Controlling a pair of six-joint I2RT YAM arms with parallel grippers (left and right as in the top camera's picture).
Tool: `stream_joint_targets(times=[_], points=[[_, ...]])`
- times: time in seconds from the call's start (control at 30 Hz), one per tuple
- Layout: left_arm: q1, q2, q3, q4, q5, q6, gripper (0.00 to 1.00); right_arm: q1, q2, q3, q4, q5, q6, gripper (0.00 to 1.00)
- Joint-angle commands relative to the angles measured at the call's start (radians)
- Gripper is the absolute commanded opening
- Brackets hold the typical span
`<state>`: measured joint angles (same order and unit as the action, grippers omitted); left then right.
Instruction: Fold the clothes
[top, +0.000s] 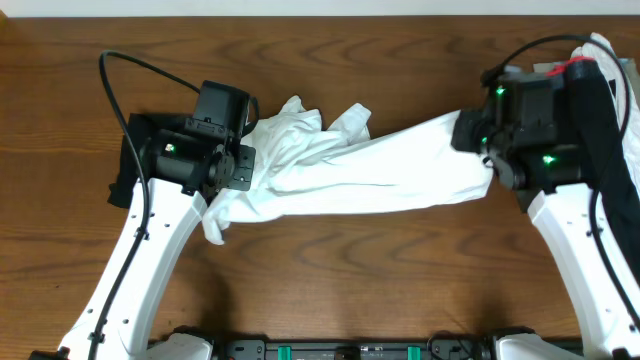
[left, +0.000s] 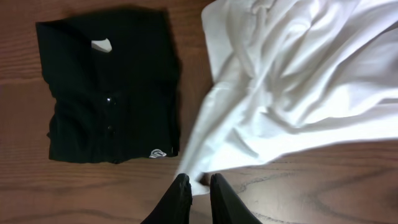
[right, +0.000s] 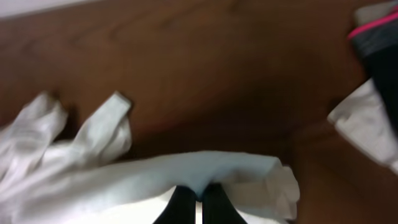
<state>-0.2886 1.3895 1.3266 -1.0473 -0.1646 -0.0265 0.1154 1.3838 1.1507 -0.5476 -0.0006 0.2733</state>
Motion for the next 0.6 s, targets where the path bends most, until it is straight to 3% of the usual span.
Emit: stream_joint_targets(times=[0.0,0.13,0.27,0.3,0.33,0.37,0.4,0.47,0.57], points=[[0.004,-0.004,0.012,-0.002,-0.012,-0.005,0.15,-0.05,0.089,0.001,0.088,0.036,-0.015,0.01],[0.004,-0.004,0.012,-0.002,-0.011,-0.006,0.15,-0.089,0.227,0.002,0.259,0.008,-0.016,0.01],[0.004,-0.004,0.012,-0.002,-0.004,-0.005,0.17,-0.117,0.33,0.017,0.317,-0.082,-0.016,0.03],[0.004,-0.004,0.012,-0.002,0.002,-0.006,0.24,-0.123,0.346,0.021,0.32,-0.099,-0.016,0.1],[0.004,-0.004,0.012,-0.002,0.013,-0.006,0.27,-0.126,0.354,0.021,0.321,-0.105,-0.017,0.27],[0.004,-0.004,0.012,-0.002,0.036,-0.006,0.34,-0.13,0.359,0.021,0.319,-0.109,-0.017,0.5],[0.004,-0.004,0.012,-0.002,0.06,-0.006,0.38,-0.134,0.359,0.021,0.307,-0.109,-0.022,0.65],[0.004,-0.003,0.01,-0.003,0.109,-0.006,0.44,-0.137,0.353,0.022,0.273,-0.11,-0.035,0.77],[0.004,-0.002,-0.005,-0.013,0.153,-0.034,0.54,-0.137,0.33,0.022,0.174,-0.111,-0.043,0.8]])
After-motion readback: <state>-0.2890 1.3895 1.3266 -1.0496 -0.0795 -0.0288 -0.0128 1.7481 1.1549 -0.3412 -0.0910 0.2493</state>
